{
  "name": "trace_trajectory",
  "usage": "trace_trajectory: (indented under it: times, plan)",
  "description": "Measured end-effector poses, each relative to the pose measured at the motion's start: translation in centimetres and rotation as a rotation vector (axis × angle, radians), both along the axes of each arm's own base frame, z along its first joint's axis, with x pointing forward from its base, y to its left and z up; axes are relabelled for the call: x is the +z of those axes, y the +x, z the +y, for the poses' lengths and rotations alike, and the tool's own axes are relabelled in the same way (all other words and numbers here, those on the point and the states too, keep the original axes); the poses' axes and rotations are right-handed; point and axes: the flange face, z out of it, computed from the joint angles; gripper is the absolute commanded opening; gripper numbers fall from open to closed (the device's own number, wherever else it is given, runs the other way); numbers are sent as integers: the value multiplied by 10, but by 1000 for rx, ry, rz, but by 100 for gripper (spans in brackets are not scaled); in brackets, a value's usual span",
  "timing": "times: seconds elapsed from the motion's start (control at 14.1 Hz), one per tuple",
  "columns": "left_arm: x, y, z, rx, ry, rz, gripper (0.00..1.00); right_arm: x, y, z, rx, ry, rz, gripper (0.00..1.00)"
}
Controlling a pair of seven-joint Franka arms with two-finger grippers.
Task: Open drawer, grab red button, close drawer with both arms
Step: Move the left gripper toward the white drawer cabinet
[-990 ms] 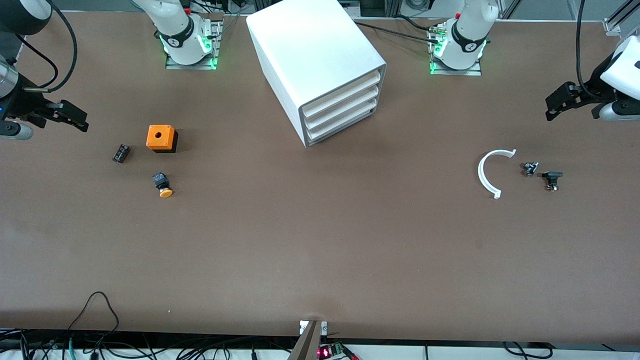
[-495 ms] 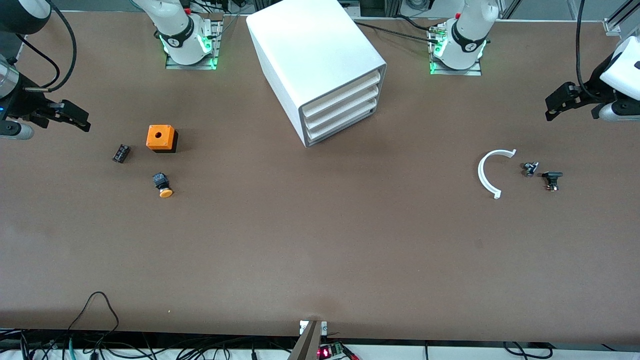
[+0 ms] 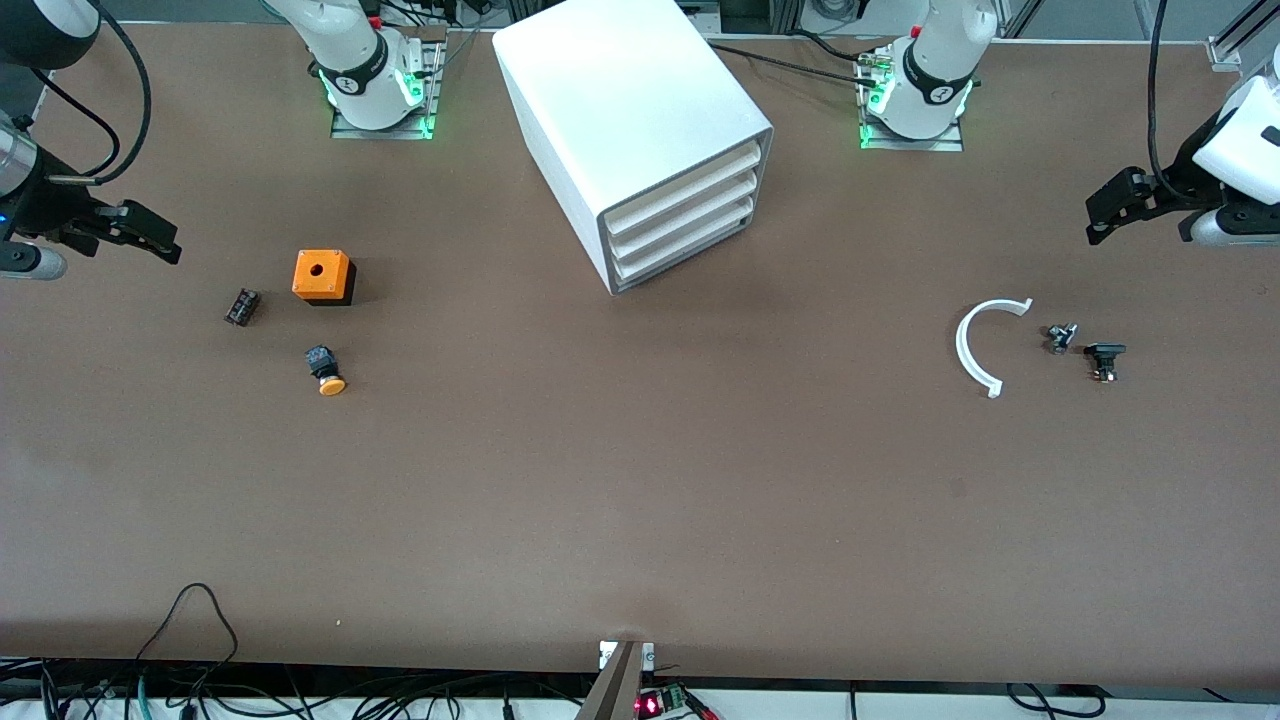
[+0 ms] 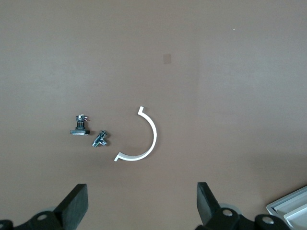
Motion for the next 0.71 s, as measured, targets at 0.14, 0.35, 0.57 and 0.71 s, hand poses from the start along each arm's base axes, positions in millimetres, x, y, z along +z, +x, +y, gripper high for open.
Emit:
trace_trajectory:
  times: [0.14,0.35,0.57,0.71]
  plan:
    - [-4,2,-6,-11,1,10,100,-2,1,-1,-3,3,3,100]
    - [-18,10,-25,-45,3,41,100,-6,5,-1,-1,3,-5,100]
    - [-27,11,-40,-63,-33,66,100,-19,13,0,2,6,11,100]
    - [-48,11,-53,-64,-110,115,100,-25,17,1,3,7,21,100]
